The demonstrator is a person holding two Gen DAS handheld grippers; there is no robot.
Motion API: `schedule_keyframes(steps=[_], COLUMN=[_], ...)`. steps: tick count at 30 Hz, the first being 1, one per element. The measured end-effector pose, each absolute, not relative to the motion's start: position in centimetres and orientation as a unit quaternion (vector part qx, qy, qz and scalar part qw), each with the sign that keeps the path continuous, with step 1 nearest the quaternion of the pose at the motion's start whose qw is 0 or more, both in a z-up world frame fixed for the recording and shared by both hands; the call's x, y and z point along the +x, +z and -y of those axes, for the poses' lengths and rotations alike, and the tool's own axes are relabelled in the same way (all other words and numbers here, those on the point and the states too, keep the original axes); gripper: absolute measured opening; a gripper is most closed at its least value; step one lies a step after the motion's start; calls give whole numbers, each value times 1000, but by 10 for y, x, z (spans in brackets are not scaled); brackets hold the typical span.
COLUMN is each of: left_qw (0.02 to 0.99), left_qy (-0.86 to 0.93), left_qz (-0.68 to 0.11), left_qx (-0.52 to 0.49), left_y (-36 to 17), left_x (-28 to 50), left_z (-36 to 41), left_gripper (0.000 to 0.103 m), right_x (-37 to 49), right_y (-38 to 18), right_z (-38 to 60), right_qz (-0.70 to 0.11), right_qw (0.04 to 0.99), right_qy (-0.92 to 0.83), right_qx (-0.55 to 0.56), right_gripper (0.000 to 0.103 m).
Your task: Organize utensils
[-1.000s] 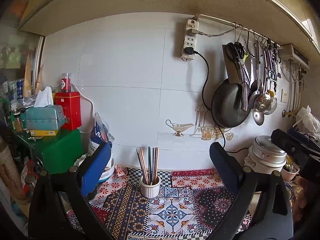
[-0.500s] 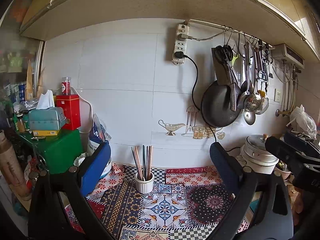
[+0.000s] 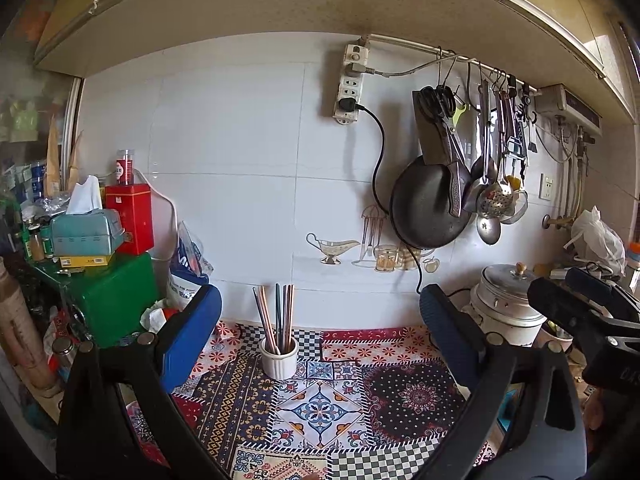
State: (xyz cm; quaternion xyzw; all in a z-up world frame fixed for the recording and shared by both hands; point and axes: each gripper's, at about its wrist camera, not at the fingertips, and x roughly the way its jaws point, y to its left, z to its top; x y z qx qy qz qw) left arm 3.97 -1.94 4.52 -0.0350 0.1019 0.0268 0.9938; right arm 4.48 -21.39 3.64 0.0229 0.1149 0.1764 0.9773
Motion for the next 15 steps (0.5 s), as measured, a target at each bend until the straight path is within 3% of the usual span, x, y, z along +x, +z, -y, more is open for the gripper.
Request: schedule_keyframes(steps=[15], left_qw=[993], left_qy=[30], left_qz=[-105], left_qx=[-32], left_y=[41], left_x=[45], left_z=[19], left_gripper=[100], right_x=[47], right_y=[37], right_z=[211], right_qz=[-112], right_qw=[978], right_qy=[175], right_qx=[26], right_gripper=[102])
